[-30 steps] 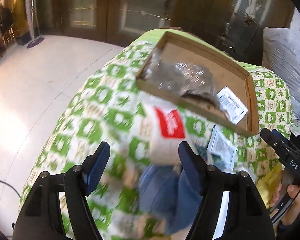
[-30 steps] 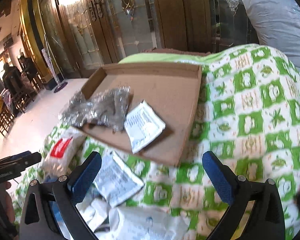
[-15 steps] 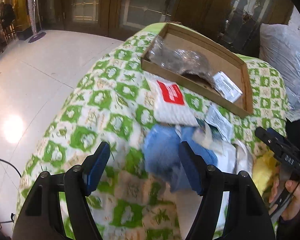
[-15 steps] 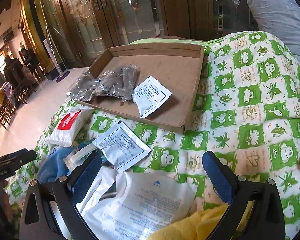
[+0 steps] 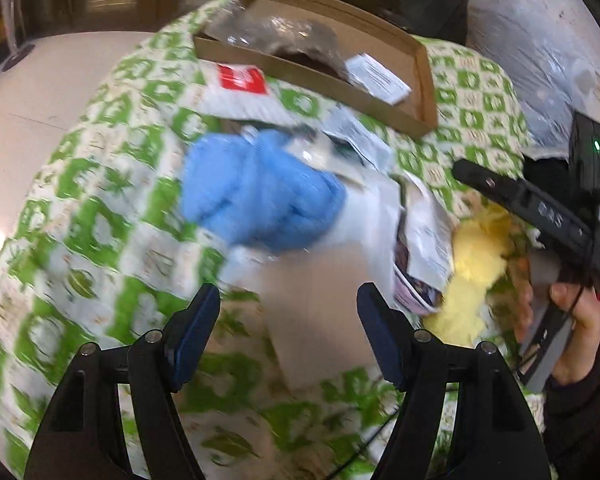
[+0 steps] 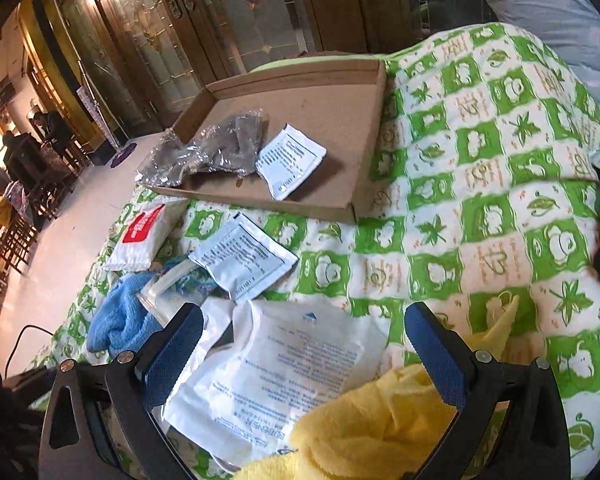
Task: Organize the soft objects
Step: 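Move left tool to the white foam sheet while right tool reaches another sachet, then grasp the white foam sheet with left tool while right tool grasps the sachet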
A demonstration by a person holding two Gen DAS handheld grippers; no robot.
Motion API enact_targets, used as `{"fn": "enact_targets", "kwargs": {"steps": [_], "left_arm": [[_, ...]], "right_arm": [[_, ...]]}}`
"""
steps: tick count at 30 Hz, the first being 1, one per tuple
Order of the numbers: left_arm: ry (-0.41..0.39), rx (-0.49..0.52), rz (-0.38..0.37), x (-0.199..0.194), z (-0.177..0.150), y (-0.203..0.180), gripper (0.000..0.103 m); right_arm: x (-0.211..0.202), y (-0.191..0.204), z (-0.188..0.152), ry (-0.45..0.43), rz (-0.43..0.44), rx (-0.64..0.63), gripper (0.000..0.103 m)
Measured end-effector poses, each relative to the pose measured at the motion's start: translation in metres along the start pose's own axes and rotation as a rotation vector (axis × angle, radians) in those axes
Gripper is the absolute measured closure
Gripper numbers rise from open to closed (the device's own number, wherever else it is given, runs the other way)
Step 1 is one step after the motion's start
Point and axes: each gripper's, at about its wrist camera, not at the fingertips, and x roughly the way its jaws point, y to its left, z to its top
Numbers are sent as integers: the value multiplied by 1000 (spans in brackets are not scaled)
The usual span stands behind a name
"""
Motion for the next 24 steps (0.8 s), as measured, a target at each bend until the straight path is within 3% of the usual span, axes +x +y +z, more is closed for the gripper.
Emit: {"fn": "enact_targets", "kwargs": {"steps": [12, 24], "left_arm": [[23, 34, -5, 7, -6, -15, 32], [44, 72, 0, 19, -6, -30, 31]], "right_arm": [[13, 11, 1, 37, -6, -42, 0], [76, 45, 44, 248, 53, -300, 0]]}}
